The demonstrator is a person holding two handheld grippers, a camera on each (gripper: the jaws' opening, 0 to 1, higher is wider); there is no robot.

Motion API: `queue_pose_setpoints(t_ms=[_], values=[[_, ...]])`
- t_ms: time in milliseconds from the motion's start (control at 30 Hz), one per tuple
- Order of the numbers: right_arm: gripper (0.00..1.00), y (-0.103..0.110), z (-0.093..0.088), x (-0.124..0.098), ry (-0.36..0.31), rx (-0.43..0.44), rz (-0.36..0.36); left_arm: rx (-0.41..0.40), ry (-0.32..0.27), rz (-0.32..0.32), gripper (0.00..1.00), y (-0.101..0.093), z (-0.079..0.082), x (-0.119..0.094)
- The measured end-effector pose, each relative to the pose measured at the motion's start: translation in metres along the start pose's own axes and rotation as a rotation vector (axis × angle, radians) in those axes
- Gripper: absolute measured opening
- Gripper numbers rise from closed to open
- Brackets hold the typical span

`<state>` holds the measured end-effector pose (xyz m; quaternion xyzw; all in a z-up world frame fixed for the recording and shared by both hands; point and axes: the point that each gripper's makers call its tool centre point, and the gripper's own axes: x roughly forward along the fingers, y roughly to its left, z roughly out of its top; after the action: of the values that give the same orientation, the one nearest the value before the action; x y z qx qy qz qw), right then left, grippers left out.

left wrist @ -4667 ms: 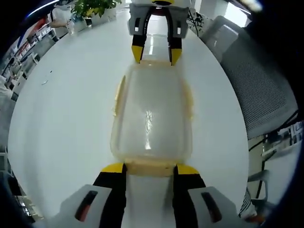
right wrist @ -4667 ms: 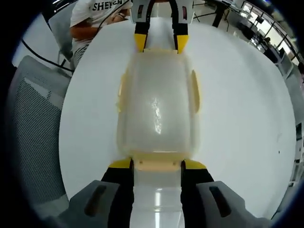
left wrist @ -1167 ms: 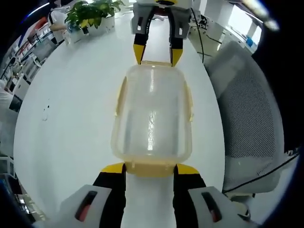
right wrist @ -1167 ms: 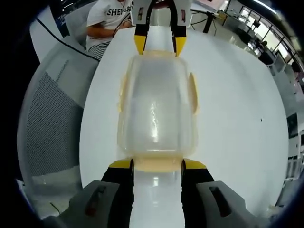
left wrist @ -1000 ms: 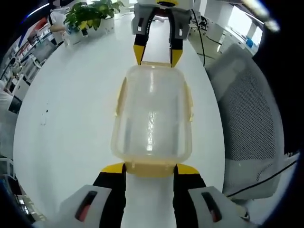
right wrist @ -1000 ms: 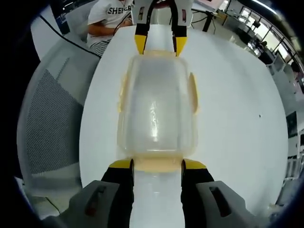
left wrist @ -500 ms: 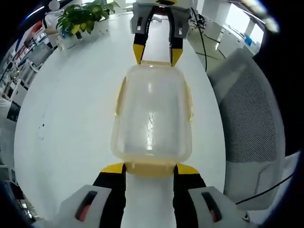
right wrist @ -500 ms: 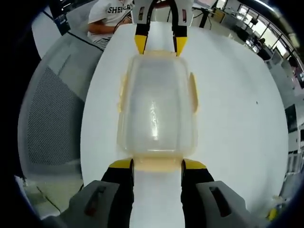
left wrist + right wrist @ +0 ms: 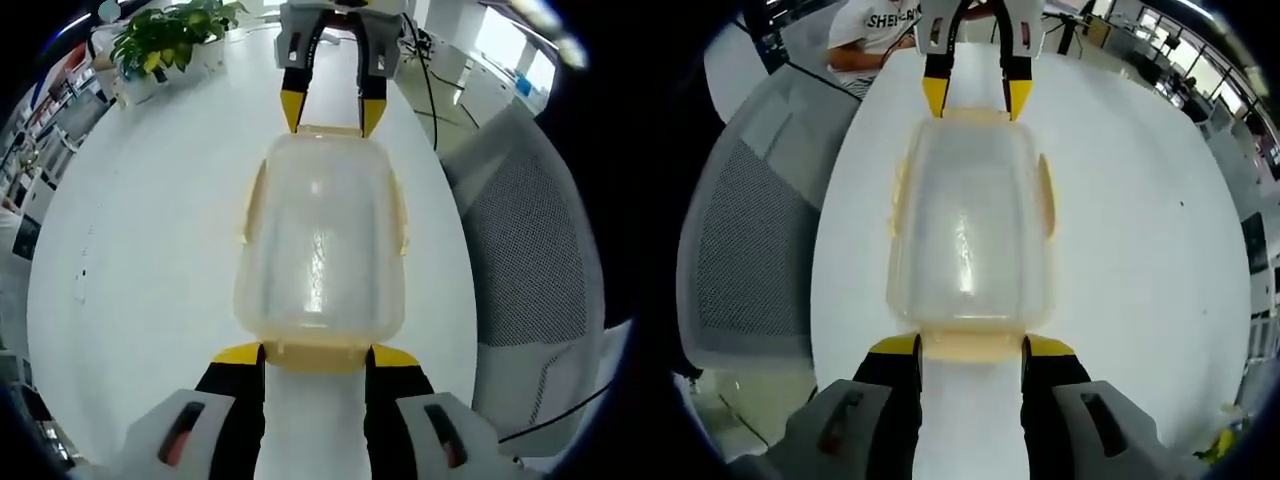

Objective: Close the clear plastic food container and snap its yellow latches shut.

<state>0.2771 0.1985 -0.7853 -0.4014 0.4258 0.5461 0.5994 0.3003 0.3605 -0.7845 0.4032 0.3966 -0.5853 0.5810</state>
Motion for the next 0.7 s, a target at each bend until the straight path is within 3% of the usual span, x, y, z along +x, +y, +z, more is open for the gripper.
queue_pose_setpoints(t_ms=[700], values=[[0.36, 0.0039, -0.0036, 0.0059, -0.078, -0.019, -0.025, -0.004, 0.040, 0.010, 0.33, -0.0038, -0.0013, 0.0064]])
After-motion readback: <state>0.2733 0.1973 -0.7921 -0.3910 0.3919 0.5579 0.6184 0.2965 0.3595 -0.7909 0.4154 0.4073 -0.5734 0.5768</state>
